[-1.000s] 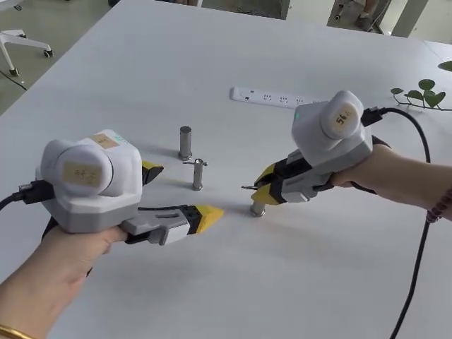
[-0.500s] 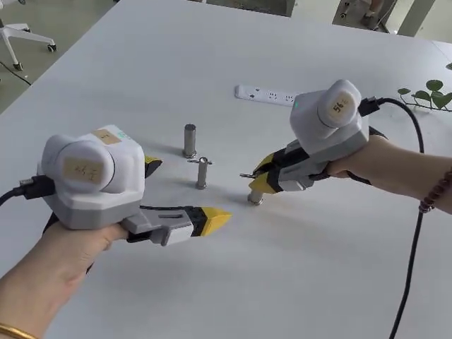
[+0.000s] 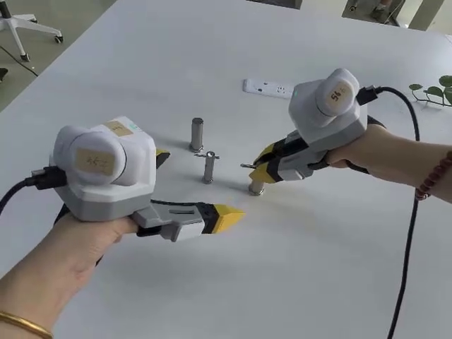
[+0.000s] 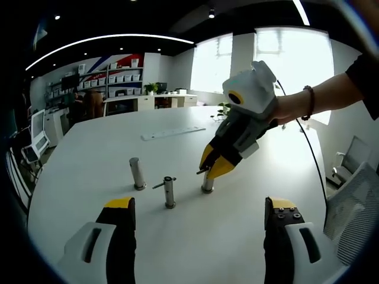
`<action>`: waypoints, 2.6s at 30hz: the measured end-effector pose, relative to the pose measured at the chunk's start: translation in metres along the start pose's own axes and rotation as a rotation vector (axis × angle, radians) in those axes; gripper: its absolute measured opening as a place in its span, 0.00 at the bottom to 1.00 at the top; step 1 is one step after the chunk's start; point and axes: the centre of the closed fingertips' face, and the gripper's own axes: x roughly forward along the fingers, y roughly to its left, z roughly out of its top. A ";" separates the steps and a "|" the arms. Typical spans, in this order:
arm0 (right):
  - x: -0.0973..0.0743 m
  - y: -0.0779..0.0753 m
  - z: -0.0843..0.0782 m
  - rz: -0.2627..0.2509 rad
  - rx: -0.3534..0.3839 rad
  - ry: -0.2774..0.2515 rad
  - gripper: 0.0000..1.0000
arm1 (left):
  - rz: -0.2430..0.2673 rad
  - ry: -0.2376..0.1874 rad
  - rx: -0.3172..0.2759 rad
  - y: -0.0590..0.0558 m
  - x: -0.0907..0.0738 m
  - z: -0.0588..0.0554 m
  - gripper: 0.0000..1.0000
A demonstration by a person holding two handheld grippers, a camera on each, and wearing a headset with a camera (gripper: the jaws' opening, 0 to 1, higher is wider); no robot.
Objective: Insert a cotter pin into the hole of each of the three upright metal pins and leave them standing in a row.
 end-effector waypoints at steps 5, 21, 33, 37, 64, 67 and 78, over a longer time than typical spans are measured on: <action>0.000 0.000 0.002 0.007 -0.008 -0.002 0.08 | -0.013 0.017 0.009 -0.004 0.001 -0.003 0.89; 0.004 -0.010 0.002 0.037 -0.038 -0.027 0.09 | -0.020 0.020 0.008 -0.005 0.004 -0.003 0.89; 0.005 -0.011 0.004 0.029 -0.029 -0.010 0.17 | -0.022 0.027 0.000 -0.004 0.003 -0.004 0.88; 0.001 -0.012 0.015 0.015 0.005 -0.044 0.23 | -0.016 0.026 0.000 -0.002 0.002 -0.003 0.88; 0.041 -0.054 0.092 -0.090 0.303 -0.320 0.27 | 0.028 -0.001 0.011 0.006 -0.004 0.004 0.88; 0.049 -0.057 0.095 -0.089 0.317 -0.334 0.27 | 0.024 -0.009 0.003 0.006 -0.005 0.006 0.89; 0.074 -0.059 0.101 -0.090 0.302 -0.320 0.21 | -0.010 -0.006 -0.014 -0.007 -0.001 0.007 0.97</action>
